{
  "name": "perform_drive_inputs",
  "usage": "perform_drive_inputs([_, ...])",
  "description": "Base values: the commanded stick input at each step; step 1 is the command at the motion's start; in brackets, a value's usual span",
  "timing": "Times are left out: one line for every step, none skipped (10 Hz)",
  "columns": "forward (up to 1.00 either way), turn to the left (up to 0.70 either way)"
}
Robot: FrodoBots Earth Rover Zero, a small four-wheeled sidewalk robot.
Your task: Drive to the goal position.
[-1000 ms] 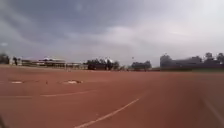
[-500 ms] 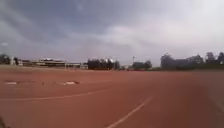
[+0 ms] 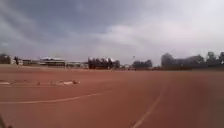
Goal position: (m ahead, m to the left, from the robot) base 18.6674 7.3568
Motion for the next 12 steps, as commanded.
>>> perform_drive_inputs([0.7, 0.0])
perform_drive_inputs([0.7, 0.0])
perform_drive_inputs([0.7, 0.0])
perform_drive_inputs([0.7, 0.0])
perform_drive_inputs([0.7, 0.0])
perform_drive_inputs([0.7, 0.0])
perform_drive_inputs([0.7, 0.0])
perform_drive_inputs([0.7, 0.0])
perform_drive_inputs([0.7, 0.0])
perform_drive_inputs([0.7, 0.0])
perform_drive_inputs([0.7, 0.0])
perform_drive_inputs([0.7, 0.0])
